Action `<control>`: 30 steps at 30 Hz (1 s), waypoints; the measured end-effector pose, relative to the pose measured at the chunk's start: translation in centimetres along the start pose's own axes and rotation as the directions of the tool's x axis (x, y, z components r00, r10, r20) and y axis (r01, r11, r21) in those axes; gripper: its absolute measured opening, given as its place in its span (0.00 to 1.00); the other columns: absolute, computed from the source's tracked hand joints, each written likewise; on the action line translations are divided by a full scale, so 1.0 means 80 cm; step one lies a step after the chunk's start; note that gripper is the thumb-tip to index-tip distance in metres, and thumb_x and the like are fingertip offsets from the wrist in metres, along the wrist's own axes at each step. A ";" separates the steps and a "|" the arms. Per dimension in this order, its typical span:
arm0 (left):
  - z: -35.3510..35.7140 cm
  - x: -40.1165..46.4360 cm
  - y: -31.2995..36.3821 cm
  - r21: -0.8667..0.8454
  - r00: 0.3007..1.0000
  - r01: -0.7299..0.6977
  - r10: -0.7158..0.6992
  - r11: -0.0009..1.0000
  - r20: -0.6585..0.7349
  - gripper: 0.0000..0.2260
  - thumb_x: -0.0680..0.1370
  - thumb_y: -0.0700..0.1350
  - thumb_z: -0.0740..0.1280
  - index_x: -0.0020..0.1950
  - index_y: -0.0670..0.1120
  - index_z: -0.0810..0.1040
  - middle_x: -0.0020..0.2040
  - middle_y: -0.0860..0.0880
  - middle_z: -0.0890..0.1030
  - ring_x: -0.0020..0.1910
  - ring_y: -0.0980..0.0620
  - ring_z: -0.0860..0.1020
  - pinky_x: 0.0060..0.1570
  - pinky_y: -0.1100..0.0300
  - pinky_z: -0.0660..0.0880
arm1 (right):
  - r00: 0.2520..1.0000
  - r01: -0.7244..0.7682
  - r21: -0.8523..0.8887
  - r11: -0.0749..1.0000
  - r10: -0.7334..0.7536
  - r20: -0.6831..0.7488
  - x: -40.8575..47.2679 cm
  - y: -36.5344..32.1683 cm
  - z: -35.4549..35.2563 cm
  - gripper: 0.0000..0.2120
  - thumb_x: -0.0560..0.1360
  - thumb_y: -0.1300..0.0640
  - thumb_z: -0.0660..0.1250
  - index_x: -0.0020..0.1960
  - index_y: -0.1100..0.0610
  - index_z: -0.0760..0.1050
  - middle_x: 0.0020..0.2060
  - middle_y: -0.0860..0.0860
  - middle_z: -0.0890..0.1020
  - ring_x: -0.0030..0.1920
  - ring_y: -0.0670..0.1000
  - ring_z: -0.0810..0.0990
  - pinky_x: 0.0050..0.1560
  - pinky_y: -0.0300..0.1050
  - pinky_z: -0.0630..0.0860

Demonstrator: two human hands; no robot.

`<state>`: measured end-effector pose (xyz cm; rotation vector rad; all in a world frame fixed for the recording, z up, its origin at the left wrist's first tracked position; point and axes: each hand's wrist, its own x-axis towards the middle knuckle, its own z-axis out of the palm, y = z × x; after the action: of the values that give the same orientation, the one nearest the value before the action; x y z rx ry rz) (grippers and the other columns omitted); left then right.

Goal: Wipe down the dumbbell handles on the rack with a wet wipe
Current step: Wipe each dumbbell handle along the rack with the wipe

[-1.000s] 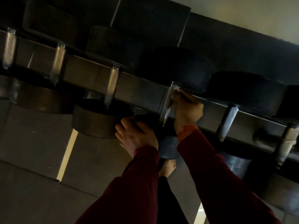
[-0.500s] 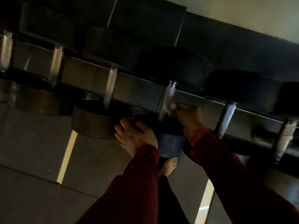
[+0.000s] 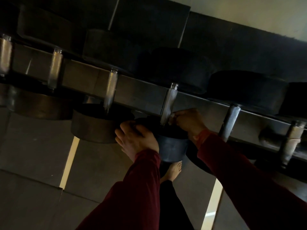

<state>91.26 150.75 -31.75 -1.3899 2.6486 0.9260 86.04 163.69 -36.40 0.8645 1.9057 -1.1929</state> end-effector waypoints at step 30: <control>0.003 -0.001 -0.005 0.008 1.000 0.029 -0.029 1.000 0.007 0.12 0.75 0.46 0.61 0.56 0.43 0.75 0.56 0.41 0.73 0.55 0.40 0.70 0.47 0.61 0.53 | 0.119 0.779 -0.587 -0.222 -0.866 0.486 0.023 -0.013 -0.025 0.06 0.73 0.65 0.67 0.45 0.61 0.84 0.45 0.57 0.84 0.47 0.60 0.82 0.46 0.52 0.81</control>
<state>91.55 150.80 -32.10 -1.4167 2.6172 0.9152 83.81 165.49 -36.82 -1.2592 2.7710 -0.6191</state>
